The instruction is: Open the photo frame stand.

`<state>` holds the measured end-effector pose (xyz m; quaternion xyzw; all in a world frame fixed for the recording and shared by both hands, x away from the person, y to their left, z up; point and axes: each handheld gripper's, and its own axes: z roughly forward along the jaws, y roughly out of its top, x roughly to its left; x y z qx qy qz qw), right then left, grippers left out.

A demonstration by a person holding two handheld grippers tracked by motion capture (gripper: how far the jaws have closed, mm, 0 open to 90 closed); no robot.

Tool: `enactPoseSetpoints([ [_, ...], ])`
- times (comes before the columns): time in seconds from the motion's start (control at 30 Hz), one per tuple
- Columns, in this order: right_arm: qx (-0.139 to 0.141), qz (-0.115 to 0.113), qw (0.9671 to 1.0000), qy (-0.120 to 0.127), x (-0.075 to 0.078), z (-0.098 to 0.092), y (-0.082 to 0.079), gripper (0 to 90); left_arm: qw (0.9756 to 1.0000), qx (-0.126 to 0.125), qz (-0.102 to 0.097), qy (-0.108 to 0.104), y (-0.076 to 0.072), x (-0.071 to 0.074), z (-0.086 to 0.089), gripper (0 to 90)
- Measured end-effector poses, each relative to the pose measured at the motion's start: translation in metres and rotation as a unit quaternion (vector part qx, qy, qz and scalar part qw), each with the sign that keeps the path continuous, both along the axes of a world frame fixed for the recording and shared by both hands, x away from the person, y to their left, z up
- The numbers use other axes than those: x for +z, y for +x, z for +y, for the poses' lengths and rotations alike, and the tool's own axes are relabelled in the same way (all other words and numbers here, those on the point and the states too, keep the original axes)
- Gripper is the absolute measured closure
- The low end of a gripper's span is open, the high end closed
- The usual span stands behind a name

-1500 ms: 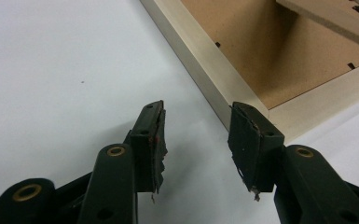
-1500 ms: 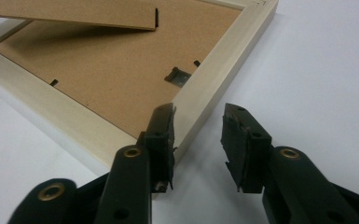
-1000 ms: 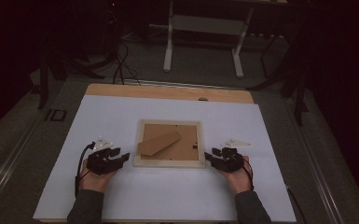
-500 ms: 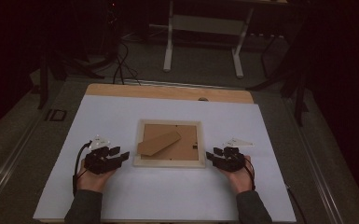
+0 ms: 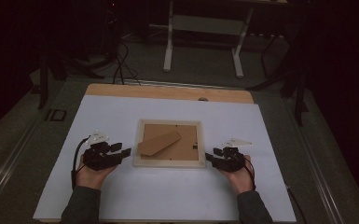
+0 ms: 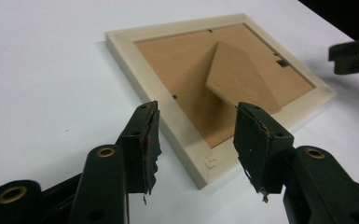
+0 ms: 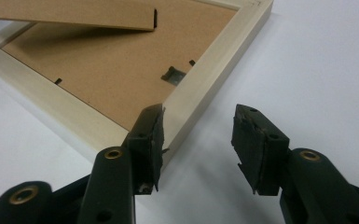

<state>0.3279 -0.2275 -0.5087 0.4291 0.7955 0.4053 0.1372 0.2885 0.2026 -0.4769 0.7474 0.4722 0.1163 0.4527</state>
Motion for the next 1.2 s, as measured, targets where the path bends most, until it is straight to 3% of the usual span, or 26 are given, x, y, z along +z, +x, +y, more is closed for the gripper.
enactPoseSetpoints([
  [0.1,0.000,0.001,1.0000,0.002,0.000,0.000,0.000,51.9,1.0000,-0.005,0.000,0.003,0.004,0.004,-0.003,50.9],
  [0.2,-0.001,0.002,1.0000,0.005,0.000,0.000,0.000,51.3,0.9999,-0.006,-0.001,-0.011,0.009,0.009,-0.003,50.8],
  [0.33,-0.004,0.000,0.9999,0.009,0.000,-0.002,0.000,50.5,0.9999,-0.011,-0.001,-0.008,0.015,0.014,-0.006,49.9],
  [0.6,0.000,0.006,0.9999,0.013,0.000,-0.001,0.001,48.7,0.9996,-0.026,0.007,0.007,0.025,0.015,-0.013,49.2],
  [1.2,-0.002,0.009,0.9995,0.031,0.001,-0.004,0.001,47.3,0.9990,-0.038,0.025,-0.005,0.050,0.021,-0.030,48.1],
])
